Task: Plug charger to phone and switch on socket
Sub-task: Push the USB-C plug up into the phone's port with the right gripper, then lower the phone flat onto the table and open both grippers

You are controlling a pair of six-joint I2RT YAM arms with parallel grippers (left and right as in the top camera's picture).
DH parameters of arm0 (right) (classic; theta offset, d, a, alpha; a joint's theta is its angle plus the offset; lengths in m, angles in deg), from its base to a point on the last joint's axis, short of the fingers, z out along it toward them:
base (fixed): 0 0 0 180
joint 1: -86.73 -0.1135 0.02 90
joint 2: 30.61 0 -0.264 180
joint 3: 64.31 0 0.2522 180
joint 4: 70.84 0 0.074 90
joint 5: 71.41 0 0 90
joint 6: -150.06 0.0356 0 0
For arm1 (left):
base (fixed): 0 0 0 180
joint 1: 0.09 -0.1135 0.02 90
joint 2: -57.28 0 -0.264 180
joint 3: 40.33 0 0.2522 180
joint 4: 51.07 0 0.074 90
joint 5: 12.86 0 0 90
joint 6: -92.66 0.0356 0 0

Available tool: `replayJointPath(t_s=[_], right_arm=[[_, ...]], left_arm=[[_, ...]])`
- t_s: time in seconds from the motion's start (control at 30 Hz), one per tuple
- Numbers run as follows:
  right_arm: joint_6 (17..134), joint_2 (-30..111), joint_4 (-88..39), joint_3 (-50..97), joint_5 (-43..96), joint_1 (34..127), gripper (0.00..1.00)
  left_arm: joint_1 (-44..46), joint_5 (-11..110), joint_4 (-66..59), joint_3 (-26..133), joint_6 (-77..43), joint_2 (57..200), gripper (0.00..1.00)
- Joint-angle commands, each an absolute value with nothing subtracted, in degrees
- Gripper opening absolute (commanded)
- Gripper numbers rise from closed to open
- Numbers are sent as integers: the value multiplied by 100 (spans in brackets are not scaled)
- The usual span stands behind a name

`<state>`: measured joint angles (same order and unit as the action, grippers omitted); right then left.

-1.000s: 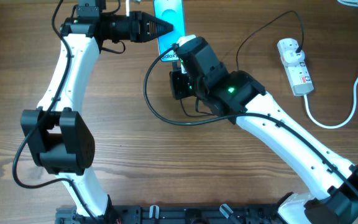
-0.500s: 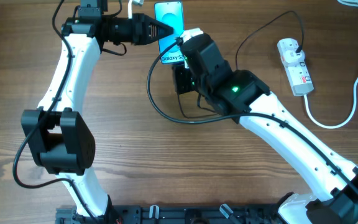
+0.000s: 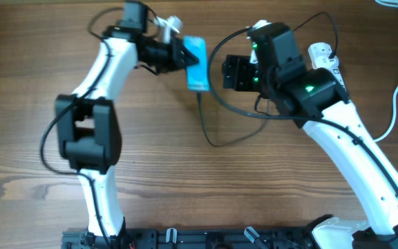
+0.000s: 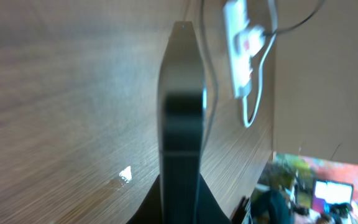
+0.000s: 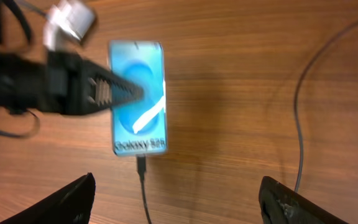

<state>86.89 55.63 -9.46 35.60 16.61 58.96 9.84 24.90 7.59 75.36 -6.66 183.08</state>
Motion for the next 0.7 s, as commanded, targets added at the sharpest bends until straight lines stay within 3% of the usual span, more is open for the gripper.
replayJointPath(t_s=[0.0,0.67], right_arm=[[8708,5510,-765,3656,1869,5996,85],[8713,5510,-667,3645,1869,5996,87]], left_arm=[[1369,2391,762,7553,-655,18620,4],[1555,2865,641,7468,-657,19619,6]])
